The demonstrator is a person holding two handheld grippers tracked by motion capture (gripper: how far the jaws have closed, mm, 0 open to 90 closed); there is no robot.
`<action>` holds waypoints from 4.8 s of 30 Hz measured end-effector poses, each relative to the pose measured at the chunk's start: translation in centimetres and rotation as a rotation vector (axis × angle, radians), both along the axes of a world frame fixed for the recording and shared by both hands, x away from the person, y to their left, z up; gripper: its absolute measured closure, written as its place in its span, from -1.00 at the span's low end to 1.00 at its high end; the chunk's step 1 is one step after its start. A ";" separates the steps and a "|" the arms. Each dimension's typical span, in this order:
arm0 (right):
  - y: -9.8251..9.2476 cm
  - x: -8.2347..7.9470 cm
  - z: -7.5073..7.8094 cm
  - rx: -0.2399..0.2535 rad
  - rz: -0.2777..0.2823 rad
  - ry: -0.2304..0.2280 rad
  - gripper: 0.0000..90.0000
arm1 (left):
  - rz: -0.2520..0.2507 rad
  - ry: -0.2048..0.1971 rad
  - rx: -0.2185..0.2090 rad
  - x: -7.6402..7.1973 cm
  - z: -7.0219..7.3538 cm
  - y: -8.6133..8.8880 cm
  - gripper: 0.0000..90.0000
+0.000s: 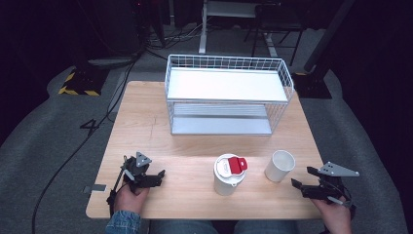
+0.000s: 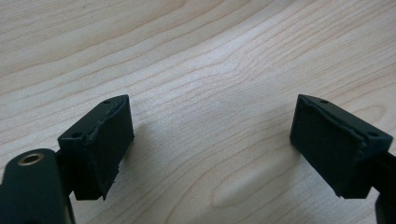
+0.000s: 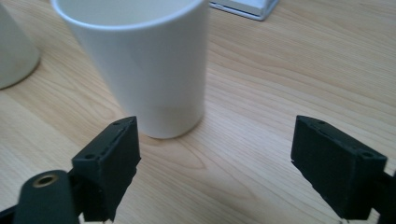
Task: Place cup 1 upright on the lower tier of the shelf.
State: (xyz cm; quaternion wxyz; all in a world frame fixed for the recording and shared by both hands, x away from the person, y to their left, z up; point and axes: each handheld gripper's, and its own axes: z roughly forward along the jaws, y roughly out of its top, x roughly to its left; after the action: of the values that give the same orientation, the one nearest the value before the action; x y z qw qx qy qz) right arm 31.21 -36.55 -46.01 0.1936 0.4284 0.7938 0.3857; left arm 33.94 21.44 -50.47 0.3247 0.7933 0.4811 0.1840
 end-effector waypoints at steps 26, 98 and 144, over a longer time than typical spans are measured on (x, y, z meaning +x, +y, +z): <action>4.9 3.2 -1.9 0.017 0.077 -0.015 -0.94 | 0.000 0.000 0.000 0.0 0.0 0.0 -0.69; 12.4 11.8 4.1 0.001 0.205 -0.095 -0.48 | 0.003 0.002 0.000 -0.2 0.0 -0.1 -0.69; 18.1 19.5 0.3 0.000 0.109 -0.159 -0.48 | -0.004 0.001 0.000 0.0 0.0 -0.1 -0.69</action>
State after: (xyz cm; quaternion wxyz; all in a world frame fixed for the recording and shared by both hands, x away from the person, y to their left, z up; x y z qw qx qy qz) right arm 50.73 -18.43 -45.69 0.2347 0.3527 0.7980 0.4285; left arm 33.93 21.36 -50.46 0.3246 0.7944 0.4797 0.1831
